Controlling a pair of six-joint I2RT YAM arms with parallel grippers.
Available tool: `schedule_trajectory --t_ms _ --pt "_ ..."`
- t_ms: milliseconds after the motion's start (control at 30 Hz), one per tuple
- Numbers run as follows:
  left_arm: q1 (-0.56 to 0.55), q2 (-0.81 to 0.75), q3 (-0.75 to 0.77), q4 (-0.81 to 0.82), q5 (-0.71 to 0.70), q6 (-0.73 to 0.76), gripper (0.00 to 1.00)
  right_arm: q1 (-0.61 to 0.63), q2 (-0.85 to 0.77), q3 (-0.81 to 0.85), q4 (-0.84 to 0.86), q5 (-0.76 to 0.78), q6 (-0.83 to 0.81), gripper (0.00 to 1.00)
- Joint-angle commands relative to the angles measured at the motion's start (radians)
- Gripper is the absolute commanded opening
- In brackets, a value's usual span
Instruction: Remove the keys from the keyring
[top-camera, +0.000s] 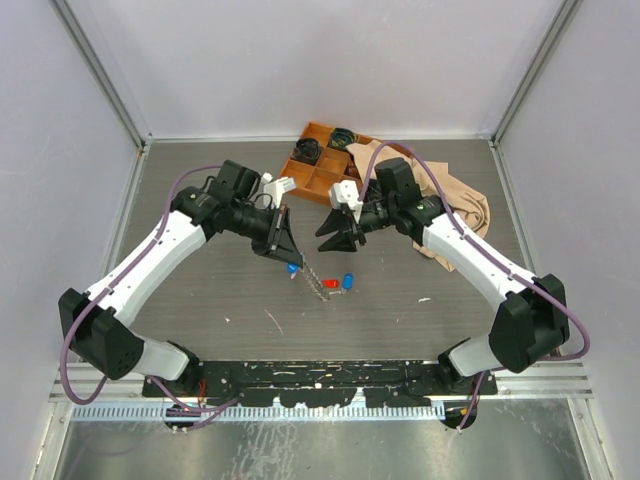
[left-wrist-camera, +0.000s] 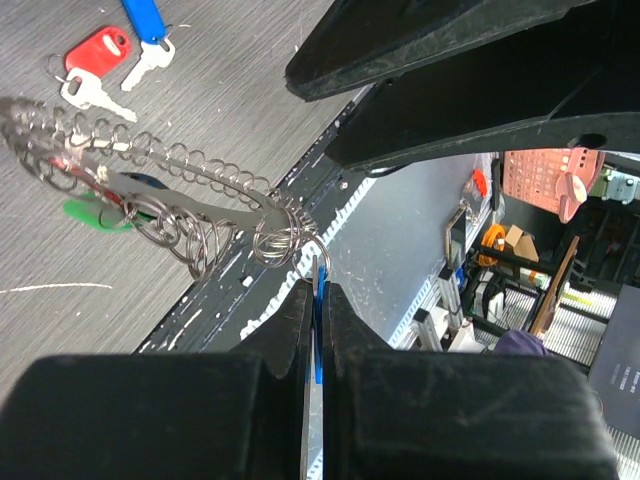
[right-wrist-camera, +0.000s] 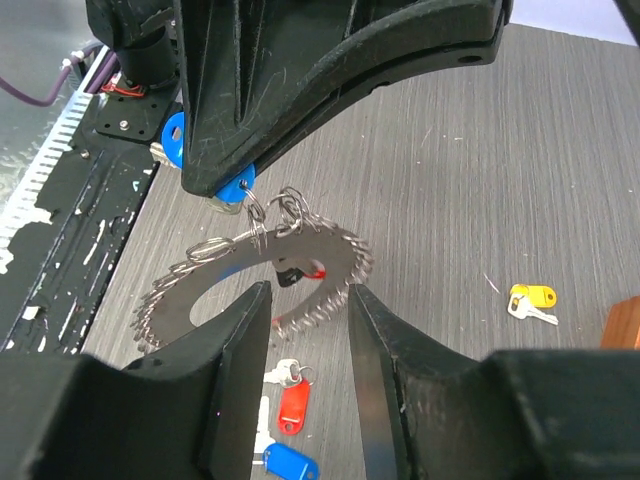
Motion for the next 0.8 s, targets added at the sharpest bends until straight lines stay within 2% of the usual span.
schedule_trajectory --t_ms 0,333,767 --pt "-0.014 -0.01 0.063 0.063 0.036 -0.017 0.0 0.011 0.0 -0.008 0.029 -0.038 0.014 0.42" --pt "-0.022 -0.001 0.068 0.069 0.034 -0.02 0.0 0.043 0.007 -0.001 -0.005 -0.056 -0.003 0.41" --pt "-0.025 0.001 0.07 0.065 0.033 -0.017 0.0 0.084 0.042 0.033 -0.075 -0.04 -0.049 0.3"
